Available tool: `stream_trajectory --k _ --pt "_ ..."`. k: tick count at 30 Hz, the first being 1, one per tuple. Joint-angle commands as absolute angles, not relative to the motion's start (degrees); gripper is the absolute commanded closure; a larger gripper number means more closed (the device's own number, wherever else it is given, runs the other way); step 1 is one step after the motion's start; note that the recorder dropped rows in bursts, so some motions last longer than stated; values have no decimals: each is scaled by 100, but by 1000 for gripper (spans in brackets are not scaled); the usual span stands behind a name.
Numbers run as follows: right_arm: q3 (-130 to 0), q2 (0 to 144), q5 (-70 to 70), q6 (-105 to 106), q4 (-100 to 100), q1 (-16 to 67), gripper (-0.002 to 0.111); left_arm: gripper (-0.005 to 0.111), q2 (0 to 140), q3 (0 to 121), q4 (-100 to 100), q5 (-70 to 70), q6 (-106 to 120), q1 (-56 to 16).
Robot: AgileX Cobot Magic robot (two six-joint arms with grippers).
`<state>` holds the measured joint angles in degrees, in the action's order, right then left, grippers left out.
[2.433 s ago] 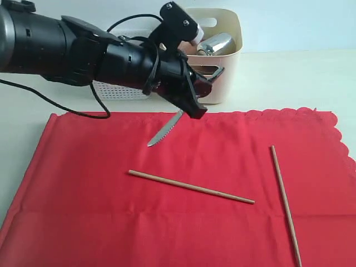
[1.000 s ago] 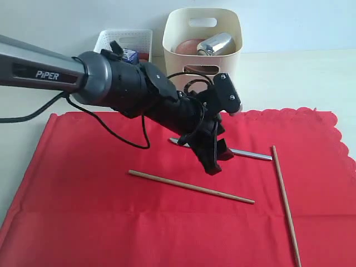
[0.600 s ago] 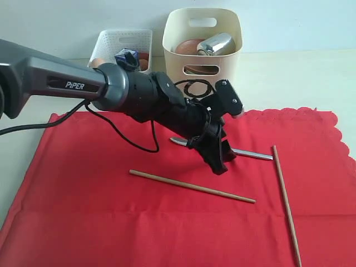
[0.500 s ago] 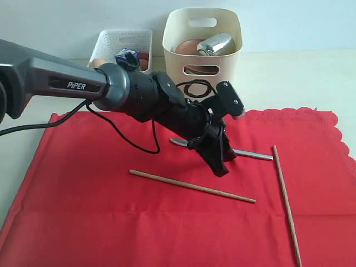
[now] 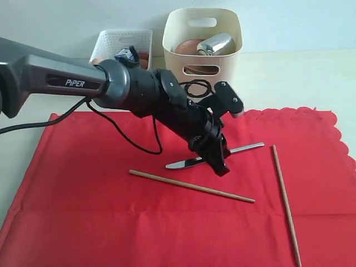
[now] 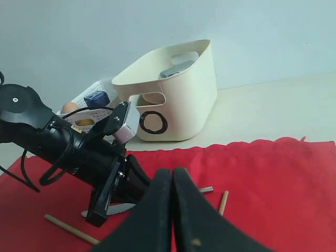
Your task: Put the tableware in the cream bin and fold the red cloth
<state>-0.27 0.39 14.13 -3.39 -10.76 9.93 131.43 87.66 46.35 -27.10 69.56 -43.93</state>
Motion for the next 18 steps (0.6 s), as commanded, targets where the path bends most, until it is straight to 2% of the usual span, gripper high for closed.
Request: stream_trajectory --k 1,12,18 --pt "0 0 1381 -304 -1060 992 108 107 12790 8718 4527 -2872 6775 -4392" --pt "0 0 1369 -304 -1060 992 108 107 11864 8718 4144 -3404 6555 -4378" --pt "0 0 1369 -304 -1060 992 108 107 11471 8722 4239 -2287 6172 -4170"
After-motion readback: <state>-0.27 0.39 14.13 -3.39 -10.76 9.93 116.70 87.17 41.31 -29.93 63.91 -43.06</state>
